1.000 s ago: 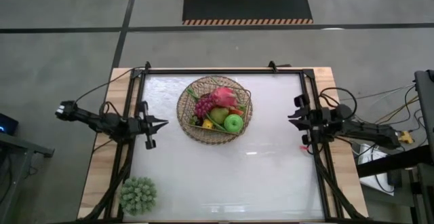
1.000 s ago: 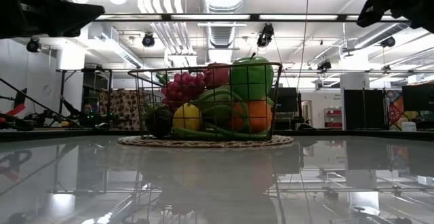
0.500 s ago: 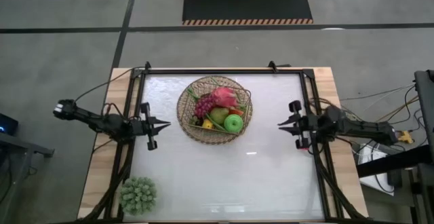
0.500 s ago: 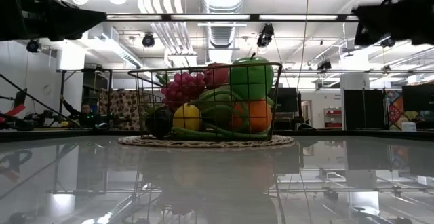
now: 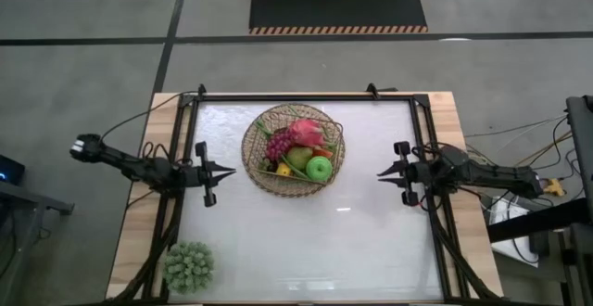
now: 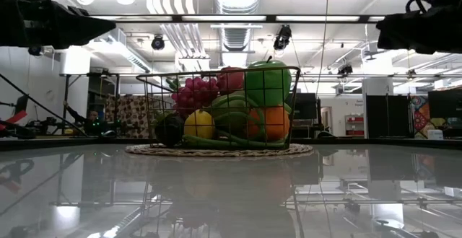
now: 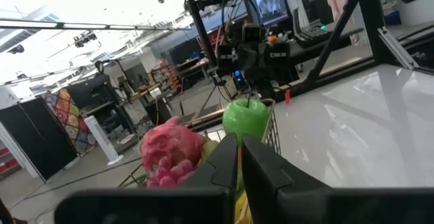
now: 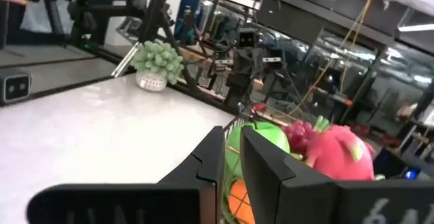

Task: Build produce basket
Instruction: Return to Home Position

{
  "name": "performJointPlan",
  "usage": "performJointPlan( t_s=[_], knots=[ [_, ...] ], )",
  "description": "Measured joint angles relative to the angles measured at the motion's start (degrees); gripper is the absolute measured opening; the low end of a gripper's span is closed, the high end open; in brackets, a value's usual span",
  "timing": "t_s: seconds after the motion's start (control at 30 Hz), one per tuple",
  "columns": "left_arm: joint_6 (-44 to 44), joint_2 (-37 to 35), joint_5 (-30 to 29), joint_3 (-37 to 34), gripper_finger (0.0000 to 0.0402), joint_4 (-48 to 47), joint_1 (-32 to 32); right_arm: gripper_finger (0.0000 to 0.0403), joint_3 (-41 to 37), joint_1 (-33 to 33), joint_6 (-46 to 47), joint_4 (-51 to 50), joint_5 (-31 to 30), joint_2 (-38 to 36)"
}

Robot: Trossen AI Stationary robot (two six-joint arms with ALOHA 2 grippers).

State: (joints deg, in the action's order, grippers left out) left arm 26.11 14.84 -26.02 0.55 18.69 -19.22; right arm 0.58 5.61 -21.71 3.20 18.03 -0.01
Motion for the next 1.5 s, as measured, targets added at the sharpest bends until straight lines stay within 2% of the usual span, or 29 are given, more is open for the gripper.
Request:
performJointPlan(
  t_s=[0.57,1.5],
  knots=[
    [0.0,4.05,0.0,0.01,0.0003,0.04,0.02,0.0038,0.0,1.13,12.85,0.2,-0.04,0.3],
    [0.0,9.16,0.0,0.01,0.0003,0.08,0.02,0.0038,0.04,1.13,12.73,0.37,-0.06,1.64]
  ],
)
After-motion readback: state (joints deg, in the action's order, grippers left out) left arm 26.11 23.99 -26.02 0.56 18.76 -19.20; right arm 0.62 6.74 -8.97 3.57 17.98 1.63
